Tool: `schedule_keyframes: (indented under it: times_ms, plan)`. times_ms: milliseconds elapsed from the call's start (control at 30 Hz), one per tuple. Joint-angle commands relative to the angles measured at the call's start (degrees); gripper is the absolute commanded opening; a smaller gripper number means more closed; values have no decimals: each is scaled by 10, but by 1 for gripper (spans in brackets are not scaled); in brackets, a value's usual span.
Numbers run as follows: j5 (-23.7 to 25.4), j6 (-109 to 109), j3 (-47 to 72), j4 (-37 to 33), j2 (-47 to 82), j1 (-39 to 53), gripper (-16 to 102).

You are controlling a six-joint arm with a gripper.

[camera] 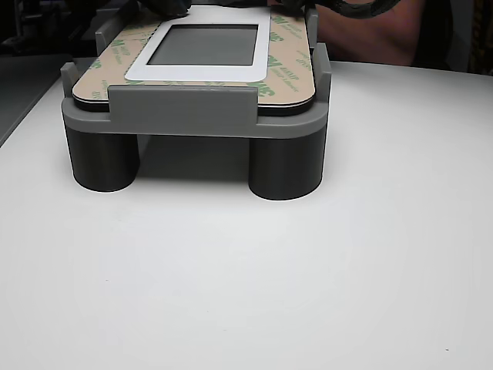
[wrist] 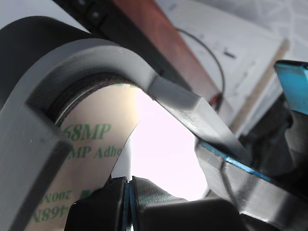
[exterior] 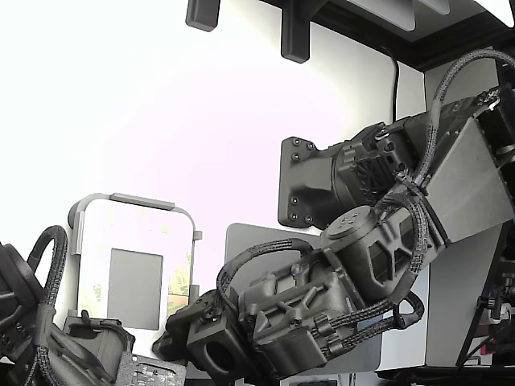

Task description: Peel off protective film from adhesive tape.

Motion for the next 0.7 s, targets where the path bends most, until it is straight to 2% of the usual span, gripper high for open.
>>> schedule_keyframes:
  times_ms: [0,667]
  plan:
    - [-6,0,-19,-4,7,1,-9]
    - [0,5,-40,3,-10,12,-9]
